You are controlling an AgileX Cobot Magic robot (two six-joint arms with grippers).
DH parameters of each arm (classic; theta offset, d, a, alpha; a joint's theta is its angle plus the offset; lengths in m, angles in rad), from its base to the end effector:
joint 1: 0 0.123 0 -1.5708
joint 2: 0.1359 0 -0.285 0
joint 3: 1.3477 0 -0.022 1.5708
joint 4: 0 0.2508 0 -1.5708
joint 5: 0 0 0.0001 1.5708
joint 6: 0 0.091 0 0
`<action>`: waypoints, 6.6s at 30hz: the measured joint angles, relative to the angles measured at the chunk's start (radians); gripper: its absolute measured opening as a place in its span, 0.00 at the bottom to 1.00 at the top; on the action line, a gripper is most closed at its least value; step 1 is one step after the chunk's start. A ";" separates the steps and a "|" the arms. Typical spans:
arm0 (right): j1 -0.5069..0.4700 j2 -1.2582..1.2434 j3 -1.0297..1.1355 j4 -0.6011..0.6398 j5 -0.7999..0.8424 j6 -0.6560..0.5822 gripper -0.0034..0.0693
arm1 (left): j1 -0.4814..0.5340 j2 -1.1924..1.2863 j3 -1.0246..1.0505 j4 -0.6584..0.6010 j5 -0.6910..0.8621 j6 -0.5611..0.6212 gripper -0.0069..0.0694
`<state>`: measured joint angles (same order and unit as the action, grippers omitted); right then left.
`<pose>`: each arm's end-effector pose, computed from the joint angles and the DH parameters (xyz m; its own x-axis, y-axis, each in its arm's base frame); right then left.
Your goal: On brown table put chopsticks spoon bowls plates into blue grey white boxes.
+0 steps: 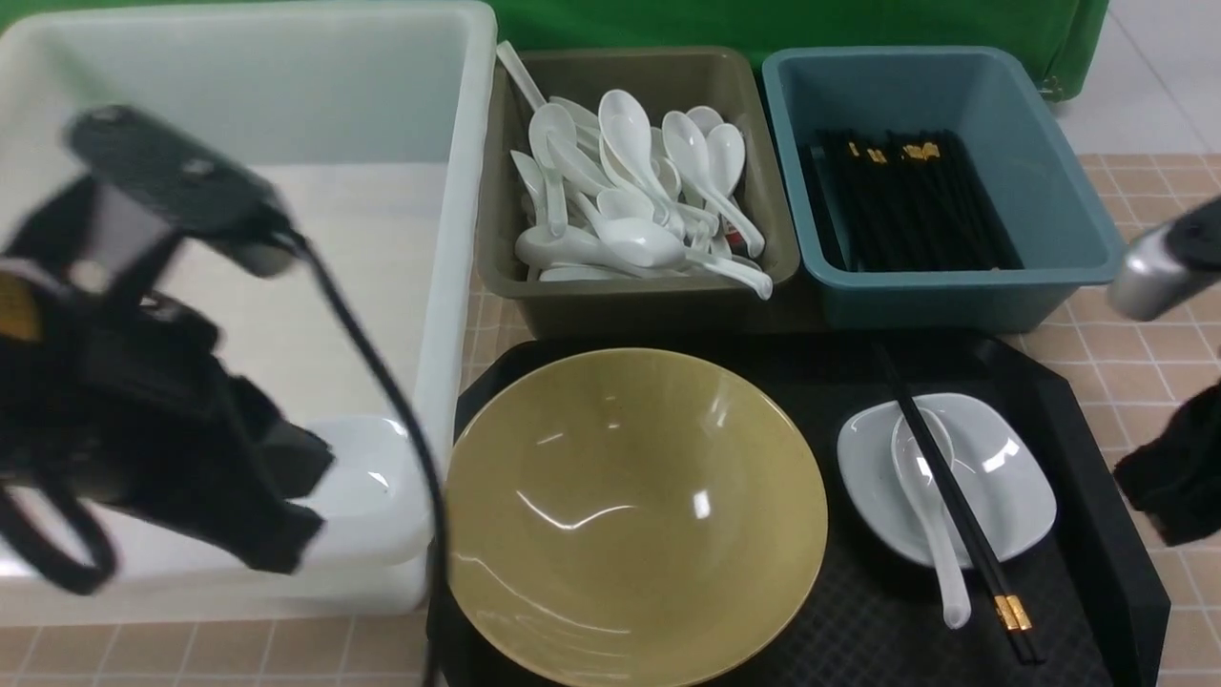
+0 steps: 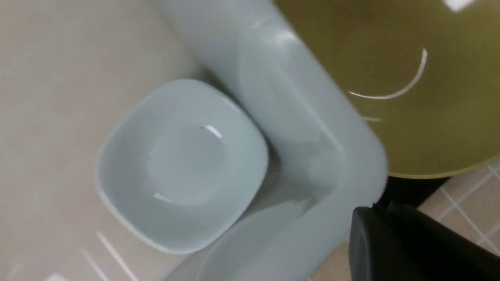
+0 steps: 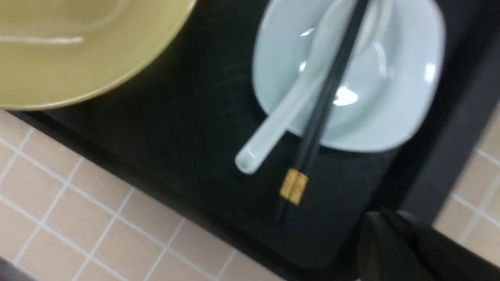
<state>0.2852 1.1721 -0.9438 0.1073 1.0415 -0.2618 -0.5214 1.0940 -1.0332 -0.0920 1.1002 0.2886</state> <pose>0.2009 0.0677 0.3009 -0.8036 -0.4493 -0.3903 -0.4900 0.8717 0.0052 0.1681 -0.1052 0.3405 -0.6089 0.6305 -0.4814 0.7003 0.7122 0.0471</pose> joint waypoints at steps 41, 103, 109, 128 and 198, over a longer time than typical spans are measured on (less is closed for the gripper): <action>0.059 0.574 -0.162 -0.079 -0.245 0.229 0.27 | -0.256 0.180 0.002 0.092 -0.079 0.001 0.09; 0.081 0.423 -0.326 -0.034 0.054 0.132 0.75 | 0.019 0.237 -0.003 0.015 -0.469 -0.025 0.09; 0.063 0.418 -0.081 -0.052 -0.185 0.275 0.75 | 0.019 0.237 0.024 -0.019 -0.491 -0.018 0.09; 0.055 0.534 -0.050 -0.049 -0.374 0.336 0.69 | 0.019 0.237 0.025 -0.038 -0.525 -0.015 0.09; 0.055 0.572 -0.175 -0.047 -0.184 -0.045 0.14 | 0.166 0.237 0.025 -0.099 -0.491 0.041 0.09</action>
<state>0.3399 1.7444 -1.1184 0.0602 0.8576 -0.3071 -0.3553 1.3310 -1.0085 -0.1909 0.6088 0.3298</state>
